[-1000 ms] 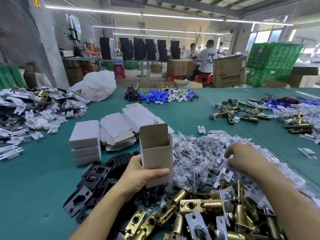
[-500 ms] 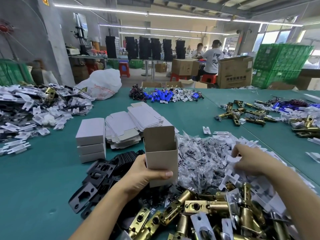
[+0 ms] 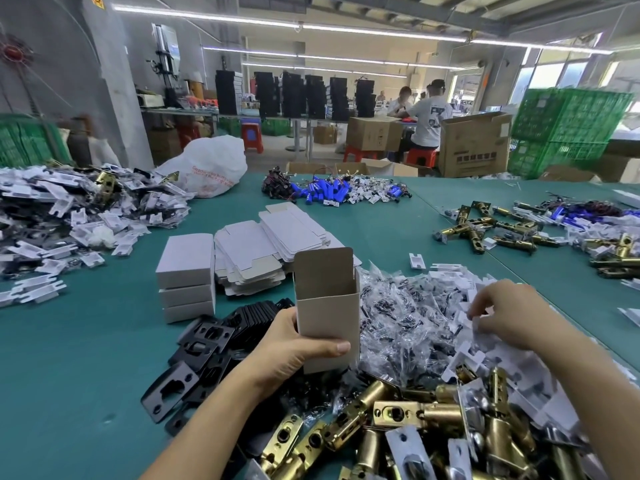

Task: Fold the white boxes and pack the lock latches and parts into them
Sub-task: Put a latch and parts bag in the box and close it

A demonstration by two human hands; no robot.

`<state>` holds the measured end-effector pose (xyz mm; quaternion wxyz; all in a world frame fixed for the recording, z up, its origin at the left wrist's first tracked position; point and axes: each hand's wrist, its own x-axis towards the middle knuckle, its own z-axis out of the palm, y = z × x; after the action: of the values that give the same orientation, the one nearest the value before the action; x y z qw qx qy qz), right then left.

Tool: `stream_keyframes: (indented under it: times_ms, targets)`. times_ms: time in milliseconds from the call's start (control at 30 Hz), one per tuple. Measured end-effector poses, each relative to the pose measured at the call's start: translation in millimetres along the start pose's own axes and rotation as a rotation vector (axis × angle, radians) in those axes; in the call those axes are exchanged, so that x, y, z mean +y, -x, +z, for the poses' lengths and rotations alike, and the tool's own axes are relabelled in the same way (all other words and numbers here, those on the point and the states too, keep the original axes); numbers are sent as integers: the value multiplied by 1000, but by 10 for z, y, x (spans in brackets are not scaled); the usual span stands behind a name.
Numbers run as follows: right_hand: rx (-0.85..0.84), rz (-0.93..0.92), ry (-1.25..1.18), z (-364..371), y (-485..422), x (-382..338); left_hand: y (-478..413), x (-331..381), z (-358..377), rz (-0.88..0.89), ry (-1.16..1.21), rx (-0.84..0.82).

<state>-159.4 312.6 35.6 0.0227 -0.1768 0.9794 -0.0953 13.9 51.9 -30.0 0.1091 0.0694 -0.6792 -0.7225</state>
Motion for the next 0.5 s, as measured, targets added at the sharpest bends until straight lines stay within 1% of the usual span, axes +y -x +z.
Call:
stream_keyframes:
  times_ms: [67,100,167,233,300,400,500]
  targets:
    - [10,-35,-79,-91,46,-58,6,2,10,3,-13,2]
    - [43,-60,-120,-157,83,-100,8,-1,16,5,-15,-2]
    - [153,-121,-241,-300,176,-205,11,-5,19,14,-22,-13]
    - [237,-193,-422,-427,298,-348,14,-2,21,23,-32,-11]
    - [250,-299,-575,-507,435,-532,15,-11,19,27,-35,-1]
    - [231,-463,-726,-519,636,-852,19,-19,14,30,-9,-5]
    - [277,-583,-785,-463,799,-1142,24,-5,-4,49,23,-65]
